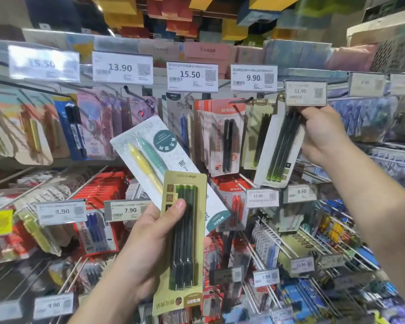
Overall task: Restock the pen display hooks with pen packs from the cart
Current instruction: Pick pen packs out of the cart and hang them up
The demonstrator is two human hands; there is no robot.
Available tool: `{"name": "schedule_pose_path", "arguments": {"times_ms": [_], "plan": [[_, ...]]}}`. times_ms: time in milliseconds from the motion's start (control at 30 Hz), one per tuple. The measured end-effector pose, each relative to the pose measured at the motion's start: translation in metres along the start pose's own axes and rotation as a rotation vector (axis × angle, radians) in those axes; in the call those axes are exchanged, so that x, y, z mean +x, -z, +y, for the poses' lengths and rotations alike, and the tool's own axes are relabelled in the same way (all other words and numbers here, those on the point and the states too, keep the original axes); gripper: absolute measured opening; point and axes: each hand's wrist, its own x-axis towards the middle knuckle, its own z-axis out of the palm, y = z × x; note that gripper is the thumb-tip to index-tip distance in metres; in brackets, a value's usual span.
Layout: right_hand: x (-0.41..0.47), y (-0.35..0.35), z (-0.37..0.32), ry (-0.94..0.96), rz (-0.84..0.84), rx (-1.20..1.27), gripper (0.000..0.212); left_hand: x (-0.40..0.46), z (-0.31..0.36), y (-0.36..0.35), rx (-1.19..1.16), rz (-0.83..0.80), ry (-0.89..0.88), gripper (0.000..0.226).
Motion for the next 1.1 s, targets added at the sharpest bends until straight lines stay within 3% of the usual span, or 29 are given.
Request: {"name": "schedule_pose_path", "arguments": {"times_ms": [367, 467, 700, 767, 867, 1000, 1100], "plan": [[0.029, -0.021, 0.017, -0.111, 0.022, -0.112, 0.029, 0.003, 0.008, 0.007, -0.025, 0.028, -0.008, 0.035], [0.032, -0.03, 0.02, -0.19, 0.039, -0.122, 0.013, 0.003, 0.009, 0.013, -0.02, 0.033, -0.006, 0.037], [0.038, -0.042, 0.032, -0.217, 0.108, -0.214, 0.026, 0.004, 0.012, 0.025, 0.013, 0.061, -0.014, 0.038], [0.037, -0.041, 0.033, -0.188, 0.141, -0.252, 0.022, 0.004, 0.013, 0.027, 0.032, 0.066, -0.008, 0.04], [0.032, -0.042, 0.036, -0.175, 0.18, -0.306, 0.038, 0.003, 0.016, 0.03, 0.035, 0.063, -0.002, 0.043], [0.011, -0.042, 0.034, -0.04, 0.279, -0.385, 0.014, 0.002, 0.017, 0.03, 0.03, 0.045, 0.011, 0.04], [-0.016, -0.036, 0.032, 0.142, 0.401, -0.537, 0.032, 0.002, 0.018, 0.03, -0.01, 0.024, 0.019, 0.038]]}}
